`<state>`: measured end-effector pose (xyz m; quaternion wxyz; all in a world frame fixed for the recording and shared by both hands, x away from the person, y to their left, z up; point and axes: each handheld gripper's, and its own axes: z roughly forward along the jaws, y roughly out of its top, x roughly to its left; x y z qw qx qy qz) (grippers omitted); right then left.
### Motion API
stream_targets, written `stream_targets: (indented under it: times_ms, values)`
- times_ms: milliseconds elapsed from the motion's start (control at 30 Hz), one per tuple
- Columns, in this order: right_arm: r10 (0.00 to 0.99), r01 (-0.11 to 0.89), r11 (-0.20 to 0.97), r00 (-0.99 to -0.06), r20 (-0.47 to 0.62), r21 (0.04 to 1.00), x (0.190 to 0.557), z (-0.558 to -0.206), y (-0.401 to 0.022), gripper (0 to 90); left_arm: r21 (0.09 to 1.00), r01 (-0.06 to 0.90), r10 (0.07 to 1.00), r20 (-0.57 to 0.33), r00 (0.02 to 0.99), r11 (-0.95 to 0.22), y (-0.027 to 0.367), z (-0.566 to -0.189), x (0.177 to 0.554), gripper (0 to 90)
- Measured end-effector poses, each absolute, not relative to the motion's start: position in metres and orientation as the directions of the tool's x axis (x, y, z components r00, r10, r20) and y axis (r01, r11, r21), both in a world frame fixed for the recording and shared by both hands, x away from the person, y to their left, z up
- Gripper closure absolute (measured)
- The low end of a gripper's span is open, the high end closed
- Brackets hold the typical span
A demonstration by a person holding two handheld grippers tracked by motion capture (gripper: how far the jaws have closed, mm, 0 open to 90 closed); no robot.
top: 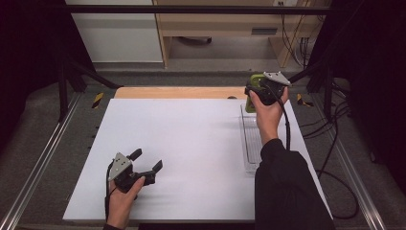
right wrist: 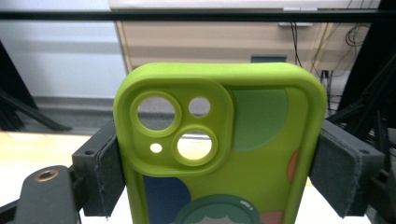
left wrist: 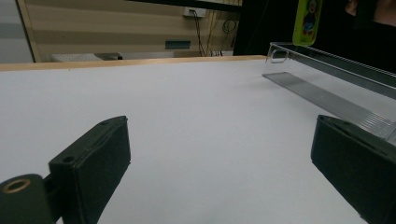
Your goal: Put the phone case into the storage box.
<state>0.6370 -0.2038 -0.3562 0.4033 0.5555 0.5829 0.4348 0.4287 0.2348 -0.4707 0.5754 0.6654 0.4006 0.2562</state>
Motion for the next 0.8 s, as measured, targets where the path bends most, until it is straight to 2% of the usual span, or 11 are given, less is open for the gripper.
stream_targets:
  times_ms: [800]
  values:
    - [1.000, 0.348, 0.003, -0.028, 0.008, 0.938, 0.654, -0.388, -0.200, 16.5, 0.973, 0.230, 0.830, -0.110, 0.547, -0.023, 0.238, -0.471, 0.429, 4.5]
